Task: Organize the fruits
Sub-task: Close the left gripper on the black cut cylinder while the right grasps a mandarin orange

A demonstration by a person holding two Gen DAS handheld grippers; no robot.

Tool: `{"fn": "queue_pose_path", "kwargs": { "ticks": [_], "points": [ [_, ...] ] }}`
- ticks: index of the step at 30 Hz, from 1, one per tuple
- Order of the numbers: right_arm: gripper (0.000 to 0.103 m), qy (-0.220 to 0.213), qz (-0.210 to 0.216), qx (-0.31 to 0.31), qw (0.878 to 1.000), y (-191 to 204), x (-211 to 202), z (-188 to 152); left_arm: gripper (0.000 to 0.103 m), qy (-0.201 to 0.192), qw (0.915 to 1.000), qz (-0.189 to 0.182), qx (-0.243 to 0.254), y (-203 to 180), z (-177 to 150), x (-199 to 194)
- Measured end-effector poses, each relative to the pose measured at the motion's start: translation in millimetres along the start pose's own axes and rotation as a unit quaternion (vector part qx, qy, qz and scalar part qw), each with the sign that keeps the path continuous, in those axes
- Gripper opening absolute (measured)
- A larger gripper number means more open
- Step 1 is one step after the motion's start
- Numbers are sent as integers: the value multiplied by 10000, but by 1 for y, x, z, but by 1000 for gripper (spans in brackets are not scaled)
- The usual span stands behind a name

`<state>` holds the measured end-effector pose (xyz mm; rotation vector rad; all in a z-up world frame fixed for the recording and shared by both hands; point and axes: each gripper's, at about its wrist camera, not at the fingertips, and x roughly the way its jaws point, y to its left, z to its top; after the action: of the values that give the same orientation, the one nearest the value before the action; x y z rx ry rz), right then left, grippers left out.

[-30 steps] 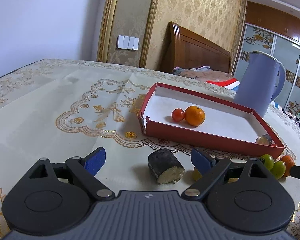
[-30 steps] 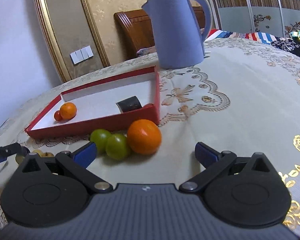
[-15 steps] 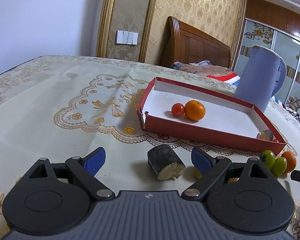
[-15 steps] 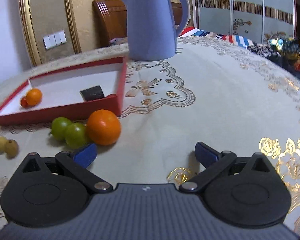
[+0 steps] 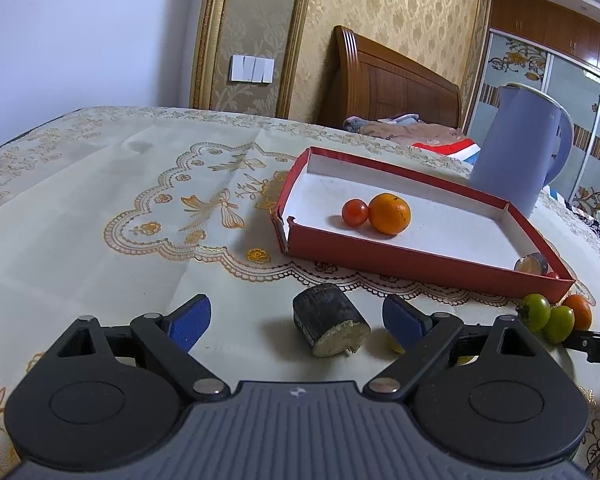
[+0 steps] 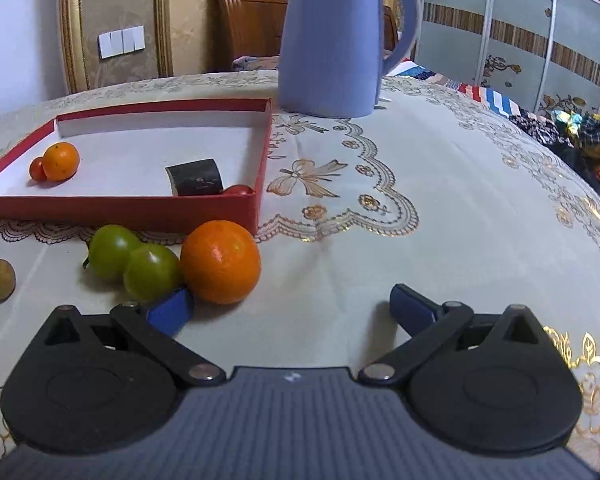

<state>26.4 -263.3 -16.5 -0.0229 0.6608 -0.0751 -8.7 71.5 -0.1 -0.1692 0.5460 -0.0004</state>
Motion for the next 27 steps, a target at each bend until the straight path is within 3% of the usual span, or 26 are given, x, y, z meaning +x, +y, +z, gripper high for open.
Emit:
{"fn": "queue_pose_path", "kwargs": {
  "ticks": [18,27],
  "points": [
    [103,41,64,106,9999,-1,16,12,93,76,9999,21,76,-3,-1,3],
    [103,45,84,119,9999,-2,17,11,94,376,9984,189,374,-13,-1,12]
  ]
}}
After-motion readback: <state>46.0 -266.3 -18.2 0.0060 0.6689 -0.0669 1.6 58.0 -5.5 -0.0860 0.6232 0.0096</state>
